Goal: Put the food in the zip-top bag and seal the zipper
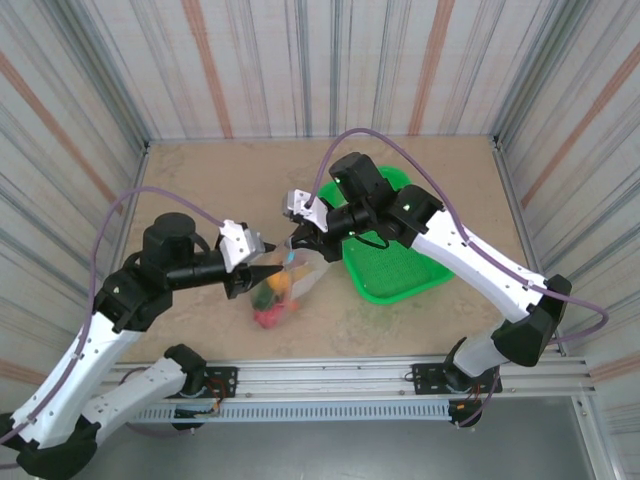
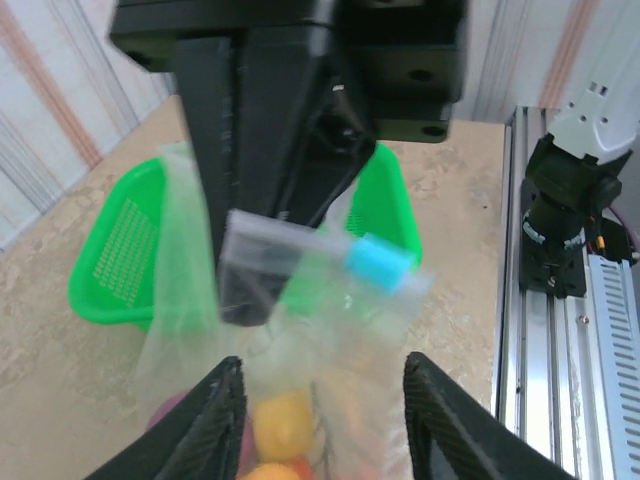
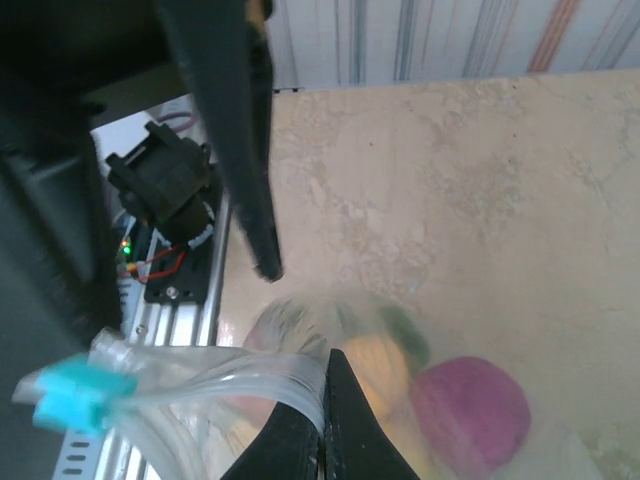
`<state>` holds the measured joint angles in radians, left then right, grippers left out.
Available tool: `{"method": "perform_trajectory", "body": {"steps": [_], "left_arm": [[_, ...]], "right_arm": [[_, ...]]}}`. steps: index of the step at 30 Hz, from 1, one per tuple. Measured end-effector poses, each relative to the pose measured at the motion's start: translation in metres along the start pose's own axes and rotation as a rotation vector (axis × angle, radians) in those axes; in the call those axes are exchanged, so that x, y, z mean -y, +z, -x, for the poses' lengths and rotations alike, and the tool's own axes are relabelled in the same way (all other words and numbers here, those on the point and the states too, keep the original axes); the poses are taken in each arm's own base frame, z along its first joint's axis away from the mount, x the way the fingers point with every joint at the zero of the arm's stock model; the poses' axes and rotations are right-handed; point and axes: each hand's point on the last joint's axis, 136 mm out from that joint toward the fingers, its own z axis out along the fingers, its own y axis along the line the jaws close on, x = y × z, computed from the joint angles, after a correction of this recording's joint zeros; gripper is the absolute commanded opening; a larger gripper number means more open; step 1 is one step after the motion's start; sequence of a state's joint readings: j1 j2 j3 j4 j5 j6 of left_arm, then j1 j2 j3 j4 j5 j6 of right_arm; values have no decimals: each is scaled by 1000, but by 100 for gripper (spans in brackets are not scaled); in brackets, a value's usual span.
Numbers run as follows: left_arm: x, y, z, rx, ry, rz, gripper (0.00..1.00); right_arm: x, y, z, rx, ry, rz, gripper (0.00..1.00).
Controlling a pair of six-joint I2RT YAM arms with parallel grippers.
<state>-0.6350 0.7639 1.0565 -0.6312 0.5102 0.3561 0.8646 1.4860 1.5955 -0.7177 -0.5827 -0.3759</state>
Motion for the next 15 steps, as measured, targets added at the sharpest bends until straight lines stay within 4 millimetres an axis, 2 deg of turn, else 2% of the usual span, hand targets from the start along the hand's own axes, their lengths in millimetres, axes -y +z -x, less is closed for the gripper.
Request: {"method": "perform_trajectory", "body": {"steps": [4, 8, 15], "left_arm": [[1, -7, 3, 13, 35, 44, 53], [-13, -17, 8, 36, 51, 152, 55], [-40, -24, -10, 18, 10, 343, 53]], "right_arm": [[11, 4, 4, -10, 79, -34, 0], [24, 11, 5, -24, 183, -72, 0], [31, 15, 4, -31, 296, -111, 0]]}}
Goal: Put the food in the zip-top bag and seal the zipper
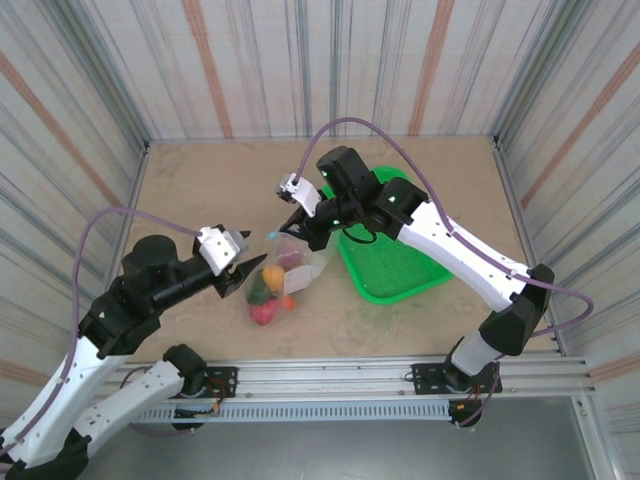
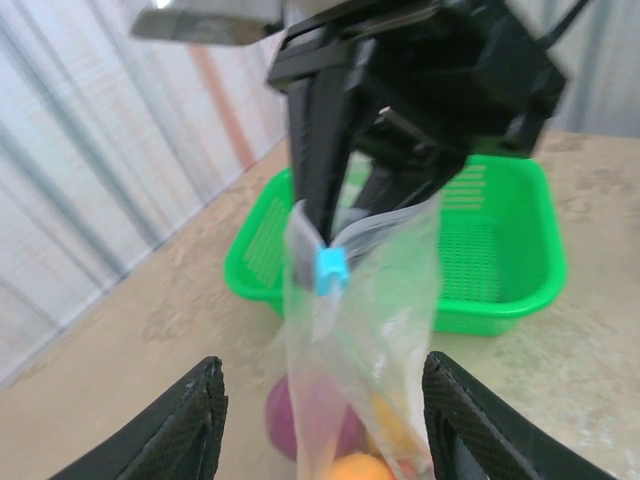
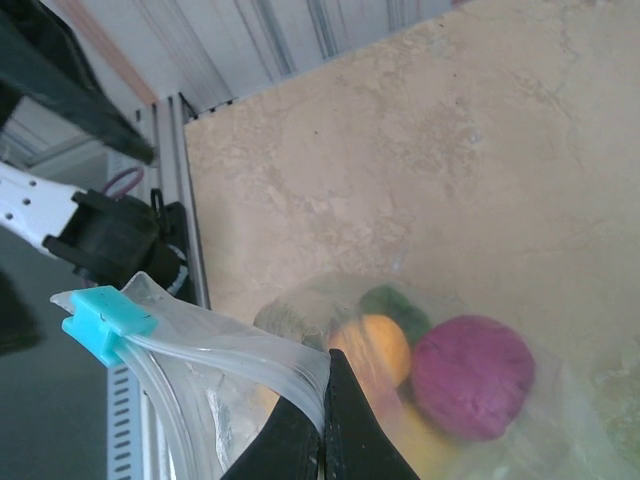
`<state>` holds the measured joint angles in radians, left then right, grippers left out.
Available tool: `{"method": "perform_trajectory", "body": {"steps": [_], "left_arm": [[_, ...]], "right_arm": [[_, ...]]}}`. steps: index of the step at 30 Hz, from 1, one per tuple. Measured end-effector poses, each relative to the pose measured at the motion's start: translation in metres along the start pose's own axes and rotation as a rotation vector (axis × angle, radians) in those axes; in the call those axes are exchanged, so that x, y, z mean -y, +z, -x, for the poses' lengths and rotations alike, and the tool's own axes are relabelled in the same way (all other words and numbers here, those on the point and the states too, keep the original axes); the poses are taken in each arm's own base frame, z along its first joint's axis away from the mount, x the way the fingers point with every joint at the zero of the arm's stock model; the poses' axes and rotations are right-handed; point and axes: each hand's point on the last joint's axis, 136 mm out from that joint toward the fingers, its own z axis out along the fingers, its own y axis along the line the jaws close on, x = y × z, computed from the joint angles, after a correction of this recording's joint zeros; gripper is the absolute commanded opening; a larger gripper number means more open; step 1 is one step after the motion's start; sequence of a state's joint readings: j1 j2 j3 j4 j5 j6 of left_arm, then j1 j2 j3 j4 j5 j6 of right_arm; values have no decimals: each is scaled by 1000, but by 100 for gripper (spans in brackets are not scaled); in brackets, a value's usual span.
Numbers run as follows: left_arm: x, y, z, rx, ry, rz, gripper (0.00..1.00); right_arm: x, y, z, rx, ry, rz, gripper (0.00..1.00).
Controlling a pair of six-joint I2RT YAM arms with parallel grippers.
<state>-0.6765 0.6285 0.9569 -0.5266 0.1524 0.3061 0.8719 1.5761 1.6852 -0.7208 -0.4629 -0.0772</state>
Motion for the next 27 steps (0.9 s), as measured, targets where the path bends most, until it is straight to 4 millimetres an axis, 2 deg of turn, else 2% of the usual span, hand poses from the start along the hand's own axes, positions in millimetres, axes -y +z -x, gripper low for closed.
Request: {"method": "perform_trajectory", "body": {"steps": [5, 7, 11, 15, 25, 27], "left_arm": [[-3, 11, -19, -25, -25, 37, 49], [-3, 14, -21, -20, -34, 39, 46], [-2, 17, -14, 25, -44, 30, 38], [0, 18, -4, 65, -47, 7, 25], [4, 25, -5, 56, -33, -19, 0], [3, 24, -3, 60, -31, -18, 0]], "right_arm": [[-4, 2, 3, 9, 22, 5, 0], [-7, 3, 3, 9, 27, 11, 0], [-10, 3, 3, 7, 27, 16, 0], [-10, 4, 2, 5, 29, 16, 0], [-11, 4, -2, -11, 38, 18, 0], [-10, 4, -3, -16, 40, 14, 0]]}}
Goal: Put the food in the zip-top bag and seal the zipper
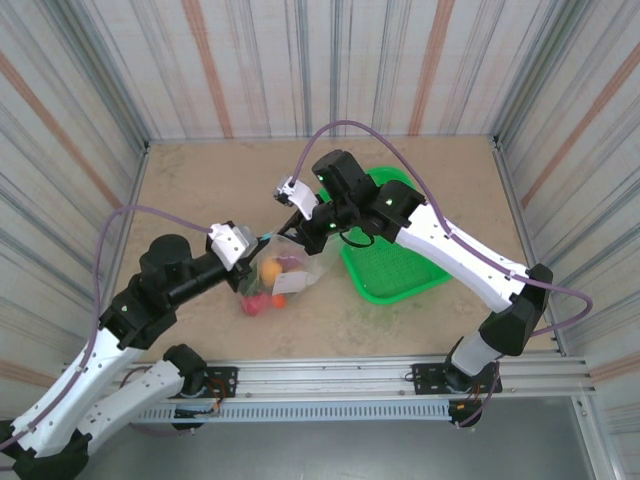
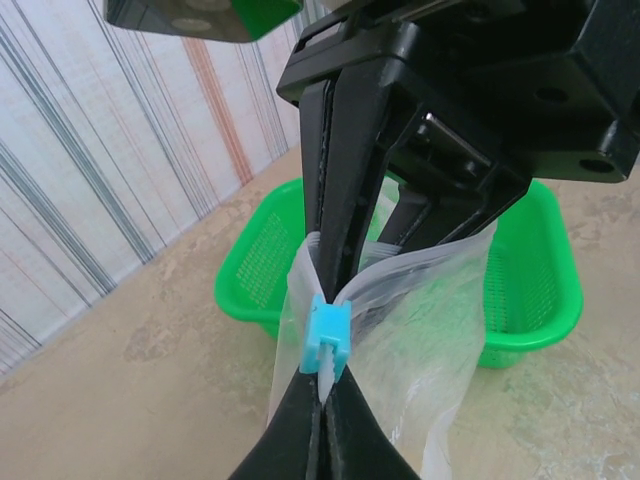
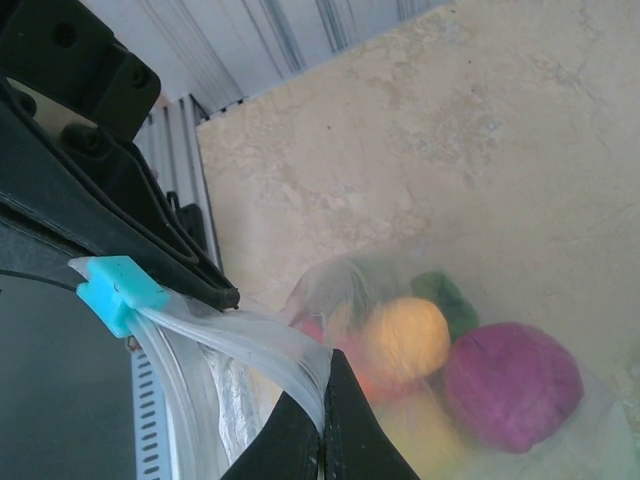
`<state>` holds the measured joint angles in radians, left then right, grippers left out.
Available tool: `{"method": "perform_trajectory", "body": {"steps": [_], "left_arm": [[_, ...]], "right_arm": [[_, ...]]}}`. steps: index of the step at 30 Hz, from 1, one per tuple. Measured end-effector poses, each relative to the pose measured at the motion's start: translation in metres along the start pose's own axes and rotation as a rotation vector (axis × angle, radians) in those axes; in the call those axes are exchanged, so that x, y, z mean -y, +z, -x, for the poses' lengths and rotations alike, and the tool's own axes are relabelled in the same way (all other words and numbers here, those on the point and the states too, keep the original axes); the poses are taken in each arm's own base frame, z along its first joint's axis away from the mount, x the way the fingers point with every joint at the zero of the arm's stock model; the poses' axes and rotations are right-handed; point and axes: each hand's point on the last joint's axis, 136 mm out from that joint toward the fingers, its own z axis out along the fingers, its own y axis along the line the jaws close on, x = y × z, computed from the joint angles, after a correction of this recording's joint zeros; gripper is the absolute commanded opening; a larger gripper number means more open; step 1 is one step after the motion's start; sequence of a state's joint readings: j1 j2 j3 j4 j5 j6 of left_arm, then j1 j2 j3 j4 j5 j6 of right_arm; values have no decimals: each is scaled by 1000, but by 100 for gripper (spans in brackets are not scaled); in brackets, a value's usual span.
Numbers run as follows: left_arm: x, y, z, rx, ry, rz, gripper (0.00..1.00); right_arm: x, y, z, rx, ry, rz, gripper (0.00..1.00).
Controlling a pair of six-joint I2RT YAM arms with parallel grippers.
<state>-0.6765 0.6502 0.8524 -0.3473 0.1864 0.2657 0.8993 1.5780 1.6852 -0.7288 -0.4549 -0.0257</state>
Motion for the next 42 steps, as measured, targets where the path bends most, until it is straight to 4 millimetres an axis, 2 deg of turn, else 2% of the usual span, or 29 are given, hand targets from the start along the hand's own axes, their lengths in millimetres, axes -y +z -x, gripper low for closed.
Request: {"method": "perform_trajectory", "body": {"steps": [3, 10, 13, 17, 20, 24, 30, 34, 42], "left_arm": [[0, -1, 1, -2, 0, -1, 0], [-1, -5, 7, 10, -1, -10, 0], [-9, -8, 8, 8, -21, -3, 0], [-18, -13, 14, 24, -52, -1, 0], [-21, -14, 18, 36, -76, -23, 0], [-19, -13, 27, 50, -90, -84, 0], [-4, -13, 31, 44, -96, -192, 0], [6, -17, 32, 42, -86, -245, 0], [16, -20, 29, 33, -84, -304, 0]], "right_arm": [[1, 0, -2, -10, 1, -10, 1], [1, -12, -1, -24, -62, -48, 24], [0, -25, 5, -15, -109, -60, 25], [-10, -48, 25, 21, -208, -69, 24], [-22, -65, 39, 62, -297, -56, 24], [-36, -79, 47, 96, -368, -21, 26], [-54, -68, 43, 79, -433, 55, 32], [-56, -54, 43, 72, -434, 92, 32], [-58, -42, 47, 86, -440, 129, 25]]}}
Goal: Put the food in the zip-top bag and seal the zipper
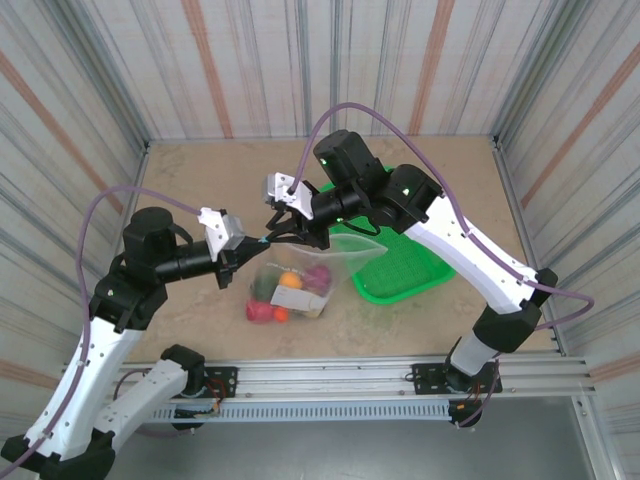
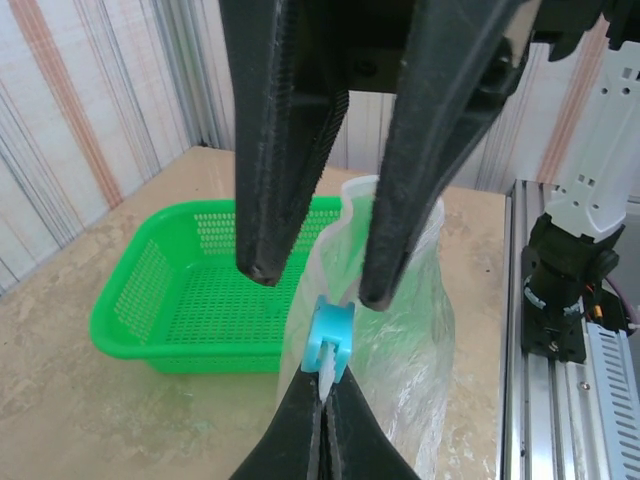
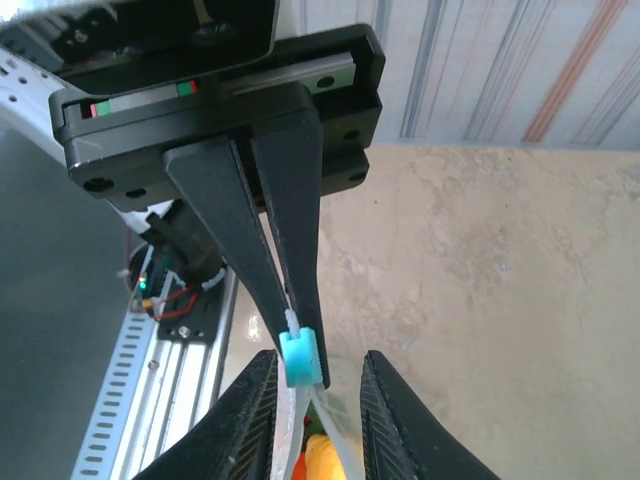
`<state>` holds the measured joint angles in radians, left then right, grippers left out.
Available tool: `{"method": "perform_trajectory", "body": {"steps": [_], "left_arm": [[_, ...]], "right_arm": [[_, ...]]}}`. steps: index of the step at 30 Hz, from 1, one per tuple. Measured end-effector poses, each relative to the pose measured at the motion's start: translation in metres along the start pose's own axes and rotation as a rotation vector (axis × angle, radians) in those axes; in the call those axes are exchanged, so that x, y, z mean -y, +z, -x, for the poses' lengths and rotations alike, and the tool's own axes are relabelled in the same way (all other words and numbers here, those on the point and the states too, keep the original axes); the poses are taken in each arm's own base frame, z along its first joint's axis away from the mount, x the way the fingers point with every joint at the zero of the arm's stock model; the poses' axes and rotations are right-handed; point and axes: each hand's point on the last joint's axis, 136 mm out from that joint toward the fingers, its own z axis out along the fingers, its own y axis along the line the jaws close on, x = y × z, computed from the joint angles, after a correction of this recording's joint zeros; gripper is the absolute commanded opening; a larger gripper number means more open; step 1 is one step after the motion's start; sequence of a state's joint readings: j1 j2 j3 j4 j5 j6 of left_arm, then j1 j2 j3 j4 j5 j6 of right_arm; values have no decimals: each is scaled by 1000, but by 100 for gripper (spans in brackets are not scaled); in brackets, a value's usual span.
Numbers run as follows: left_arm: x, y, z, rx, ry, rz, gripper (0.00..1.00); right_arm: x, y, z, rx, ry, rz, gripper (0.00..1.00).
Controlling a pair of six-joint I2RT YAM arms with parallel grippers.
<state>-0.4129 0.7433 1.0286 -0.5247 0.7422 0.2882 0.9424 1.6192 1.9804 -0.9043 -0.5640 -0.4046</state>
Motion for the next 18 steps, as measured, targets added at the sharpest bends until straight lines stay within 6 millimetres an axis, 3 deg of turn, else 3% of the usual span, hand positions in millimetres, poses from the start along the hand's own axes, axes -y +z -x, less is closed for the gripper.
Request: {"method": "perform_trajectory", "body": {"steps": [5, 12, 18], "left_arm": [[2, 0, 0, 0, 1, -8, 0], [3, 0, -1, -1, -3, -16, 0], [5, 0, -4, -13, -20, -27, 0]], "right_arm": [[-4, 2, 4, 28, -7, 29, 22], [-8, 19, -13, 20, 14, 82, 23], [-10, 19, -15, 29, 10, 86, 17]]}}
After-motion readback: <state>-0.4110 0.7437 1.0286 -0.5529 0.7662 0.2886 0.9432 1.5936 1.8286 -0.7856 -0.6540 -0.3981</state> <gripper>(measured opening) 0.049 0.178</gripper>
